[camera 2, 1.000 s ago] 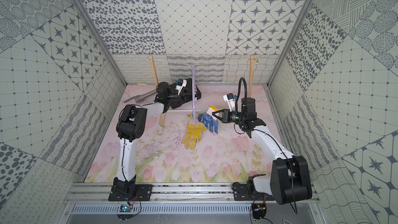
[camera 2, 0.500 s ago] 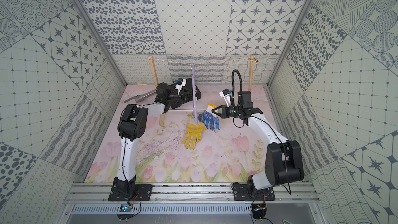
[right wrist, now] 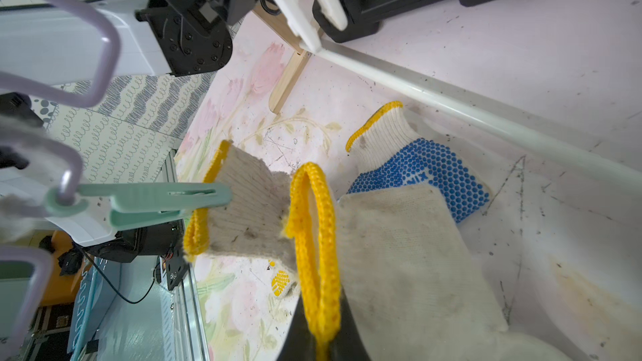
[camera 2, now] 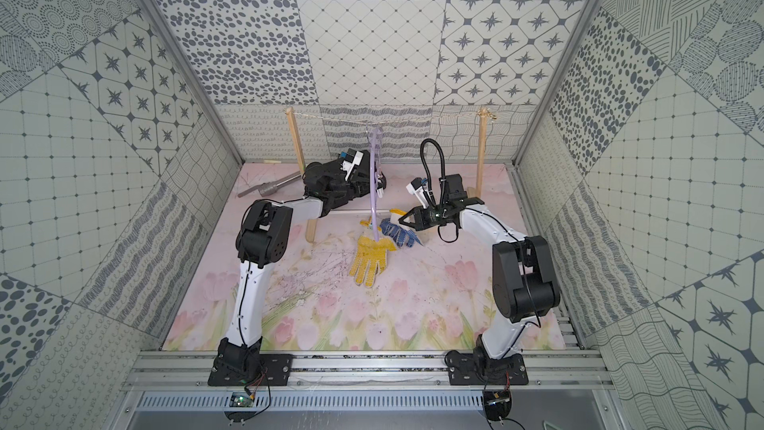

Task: Clip the gloves onto a hanger to dry
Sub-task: Open the clamp at the hanger.

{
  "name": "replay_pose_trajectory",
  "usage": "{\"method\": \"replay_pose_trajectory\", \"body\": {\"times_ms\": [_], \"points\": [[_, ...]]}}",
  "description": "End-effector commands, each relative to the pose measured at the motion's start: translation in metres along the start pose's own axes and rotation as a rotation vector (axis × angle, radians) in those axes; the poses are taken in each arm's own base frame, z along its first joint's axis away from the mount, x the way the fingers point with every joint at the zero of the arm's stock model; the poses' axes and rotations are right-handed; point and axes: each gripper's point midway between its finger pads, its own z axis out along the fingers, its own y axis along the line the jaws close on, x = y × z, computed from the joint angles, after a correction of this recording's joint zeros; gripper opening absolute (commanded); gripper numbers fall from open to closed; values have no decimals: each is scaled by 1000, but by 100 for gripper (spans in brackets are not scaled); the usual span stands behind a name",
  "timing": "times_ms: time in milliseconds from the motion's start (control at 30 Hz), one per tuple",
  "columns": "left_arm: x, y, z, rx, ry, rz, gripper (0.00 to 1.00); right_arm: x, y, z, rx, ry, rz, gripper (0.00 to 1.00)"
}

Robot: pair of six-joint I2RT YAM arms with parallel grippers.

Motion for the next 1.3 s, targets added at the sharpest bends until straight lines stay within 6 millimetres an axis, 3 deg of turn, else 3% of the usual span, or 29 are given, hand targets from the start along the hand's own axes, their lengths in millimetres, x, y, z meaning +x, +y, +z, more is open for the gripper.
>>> {"method": "replay_pose_trajectory", "body": {"times_ms": [0, 700, 1267], "points": [[-7, -24, 9, 91, 26, 59, 0, -17, -1, 2, -8, -41, -70, 0], [-12, -41, 24, 148, 49, 70, 0, -31, 13, 16, -61, -43, -82, 0], [-13, -41, 24, 146, 48, 73, 0, -38, 14, 17, -62, -76, -23, 0]]}}
